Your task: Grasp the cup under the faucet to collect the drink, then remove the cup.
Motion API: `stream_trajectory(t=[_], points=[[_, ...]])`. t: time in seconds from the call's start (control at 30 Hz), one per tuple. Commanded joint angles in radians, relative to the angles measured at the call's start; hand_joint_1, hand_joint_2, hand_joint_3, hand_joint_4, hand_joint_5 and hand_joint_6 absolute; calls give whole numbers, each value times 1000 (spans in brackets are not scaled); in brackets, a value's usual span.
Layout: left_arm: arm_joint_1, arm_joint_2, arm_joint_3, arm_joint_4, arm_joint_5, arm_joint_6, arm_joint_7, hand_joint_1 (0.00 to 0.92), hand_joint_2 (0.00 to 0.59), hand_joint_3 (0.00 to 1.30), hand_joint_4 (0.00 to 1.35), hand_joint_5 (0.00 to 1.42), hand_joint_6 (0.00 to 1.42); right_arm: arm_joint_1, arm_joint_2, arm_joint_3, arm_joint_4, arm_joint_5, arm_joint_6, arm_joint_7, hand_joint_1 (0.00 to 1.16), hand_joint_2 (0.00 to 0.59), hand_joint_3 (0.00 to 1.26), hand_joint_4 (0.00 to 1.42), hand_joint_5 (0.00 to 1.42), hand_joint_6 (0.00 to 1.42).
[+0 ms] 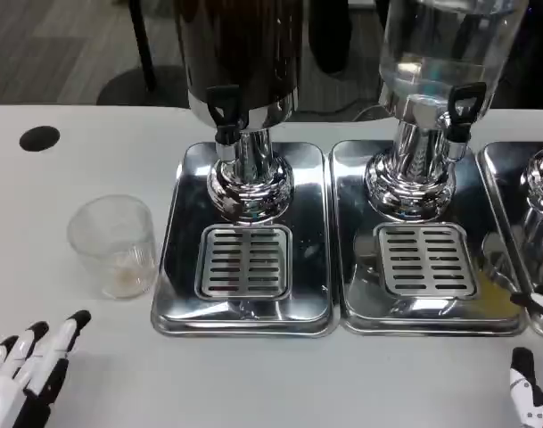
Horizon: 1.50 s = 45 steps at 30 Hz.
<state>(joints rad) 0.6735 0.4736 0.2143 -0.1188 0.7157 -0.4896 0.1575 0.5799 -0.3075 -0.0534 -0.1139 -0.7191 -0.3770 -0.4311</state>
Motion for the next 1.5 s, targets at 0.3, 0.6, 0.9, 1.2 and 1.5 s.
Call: stream_trajectory(t=[0.3, 0.6, 0.9, 1.2, 1.5], points=[[-28, 28, -8, 43, -23, -11, 15, 0, 65, 0, 0, 0, 0, 14, -3, -13, -42, 2, 19, 1, 574, 506, 276, 161, 66, 0], [2, 18, -1, 31, -25, -7, 26, 0, 71, 0, 0, 0, 0, 28, -3, -16, -44, 8, 10, -7, 573, 506, 277, 161, 71, 0], [-37, 22, 31, 228, -252, -148, 60, 30, 43, 0, 0, 19, 44, 37, -7, -29, -36, 27, -1, -6, 574, 503, 277, 161, 72, 0], [-118, 16, 40, 401, -427, -285, 23, 159, 42, 0, 3, 116, 204, 35, -8, -29, -40, 34, -2, -3, 581, 497, 277, 161, 72, 0], [-170, -37, 69, 423, -485, -266, 42, 202, 31, 0, 40, 173, 281, 41, -8, -35, -35, 47, -11, -11, 585, 496, 277, 161, 72, 0]])
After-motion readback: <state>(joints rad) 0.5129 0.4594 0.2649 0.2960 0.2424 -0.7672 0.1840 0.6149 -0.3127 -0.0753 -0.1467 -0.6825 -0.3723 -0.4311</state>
